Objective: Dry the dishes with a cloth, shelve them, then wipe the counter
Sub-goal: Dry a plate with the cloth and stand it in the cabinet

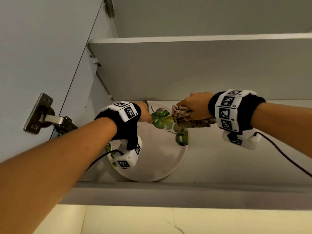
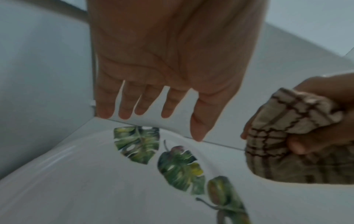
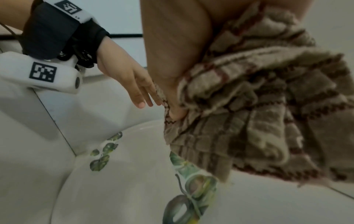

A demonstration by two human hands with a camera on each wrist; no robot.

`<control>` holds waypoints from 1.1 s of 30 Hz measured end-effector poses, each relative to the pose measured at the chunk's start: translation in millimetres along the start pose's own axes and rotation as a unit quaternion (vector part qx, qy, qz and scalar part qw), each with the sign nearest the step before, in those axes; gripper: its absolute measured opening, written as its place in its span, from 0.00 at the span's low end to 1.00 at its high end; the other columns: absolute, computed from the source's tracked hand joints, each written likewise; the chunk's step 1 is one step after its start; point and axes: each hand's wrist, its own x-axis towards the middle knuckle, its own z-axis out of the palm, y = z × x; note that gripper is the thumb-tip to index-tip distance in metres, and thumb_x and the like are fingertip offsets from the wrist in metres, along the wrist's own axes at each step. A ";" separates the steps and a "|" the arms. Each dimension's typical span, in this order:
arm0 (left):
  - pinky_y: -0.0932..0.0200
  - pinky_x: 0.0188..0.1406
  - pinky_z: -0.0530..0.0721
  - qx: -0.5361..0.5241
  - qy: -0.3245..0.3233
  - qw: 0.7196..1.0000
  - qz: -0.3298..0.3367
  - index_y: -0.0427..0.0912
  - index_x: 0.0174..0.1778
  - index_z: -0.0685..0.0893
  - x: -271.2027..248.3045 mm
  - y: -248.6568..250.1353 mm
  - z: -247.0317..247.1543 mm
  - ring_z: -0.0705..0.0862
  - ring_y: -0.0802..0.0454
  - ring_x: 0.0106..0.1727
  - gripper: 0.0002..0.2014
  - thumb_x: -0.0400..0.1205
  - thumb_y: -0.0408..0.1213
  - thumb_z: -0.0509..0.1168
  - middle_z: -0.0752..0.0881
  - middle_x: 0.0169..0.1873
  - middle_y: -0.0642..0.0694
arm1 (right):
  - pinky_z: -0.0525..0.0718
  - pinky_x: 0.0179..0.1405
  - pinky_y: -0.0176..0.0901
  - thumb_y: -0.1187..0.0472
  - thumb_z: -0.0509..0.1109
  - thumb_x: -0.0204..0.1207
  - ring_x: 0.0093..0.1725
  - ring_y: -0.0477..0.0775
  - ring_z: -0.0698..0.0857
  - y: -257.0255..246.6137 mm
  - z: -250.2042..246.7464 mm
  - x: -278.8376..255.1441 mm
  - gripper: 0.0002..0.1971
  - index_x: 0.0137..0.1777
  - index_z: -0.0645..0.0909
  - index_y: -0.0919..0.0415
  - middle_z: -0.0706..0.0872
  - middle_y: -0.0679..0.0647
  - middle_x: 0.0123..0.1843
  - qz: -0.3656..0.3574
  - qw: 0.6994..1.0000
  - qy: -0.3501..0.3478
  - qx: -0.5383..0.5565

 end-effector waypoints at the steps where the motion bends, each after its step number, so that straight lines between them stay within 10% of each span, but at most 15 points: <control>1: 0.54 0.59 0.77 -0.013 0.001 1.000 0.011 0.36 0.64 0.78 -6.1 7.1 -5.4 0.80 0.42 0.58 0.21 0.79 0.44 0.67 0.81 0.59 0.42 | 0.72 0.42 0.42 0.54 0.67 0.78 0.44 0.54 0.75 1.9 -6.1 -8.4 0.13 0.60 0.77 0.56 0.84 0.56 0.55 -0.001 1.000 0.002 0.003; 5: 0.57 0.44 0.75 -0.006 -0.015 1.000 0.022 0.33 0.56 0.78 -48.8 42.8 -28.4 0.78 0.44 0.43 0.16 0.82 0.44 0.64 0.79 0.45 0.42 | 0.69 0.43 0.41 0.57 0.69 0.77 0.46 0.54 0.74 7.7 -30.1 -43.3 0.14 0.60 0.78 0.61 0.84 0.59 0.55 -0.025 0.999 -0.017 0.022; 15: 0.60 0.54 0.71 -0.037 0.016 0.993 0.113 0.45 0.72 0.72 -221.7 140.2 -32.2 0.76 0.45 0.66 0.22 0.82 0.44 0.62 0.78 0.68 0.44 | 0.68 0.28 0.39 0.58 0.63 0.78 0.40 0.56 0.77 28.7 -47.6 -225.7 0.13 0.62 0.76 0.49 0.80 0.51 0.42 -0.045 0.995 0.029 0.080; 28: 0.57 0.65 0.71 -0.104 -0.382 0.918 0.034 0.43 0.72 0.72 -452.6 190.3 183.6 0.73 0.44 0.71 0.21 0.83 0.45 0.60 0.75 0.71 0.42 | 0.73 0.36 0.43 0.49 0.57 0.80 0.53 0.61 0.84 -57.7 121.9 -501.8 0.14 0.63 0.74 0.49 0.86 0.51 0.56 -0.066 0.929 -0.237 0.277; 33: 0.54 0.46 0.76 -0.136 -0.504 0.849 -0.084 0.31 0.61 0.80 -512.5 170.3 297.3 0.82 0.38 0.60 0.20 0.83 0.46 0.61 0.83 0.56 0.35 | 0.78 0.43 0.47 0.54 0.65 0.73 0.56 0.64 0.84 -98.9 211.0 -568.7 0.17 0.63 0.77 0.49 0.87 0.57 0.57 0.064 0.848 -0.346 0.397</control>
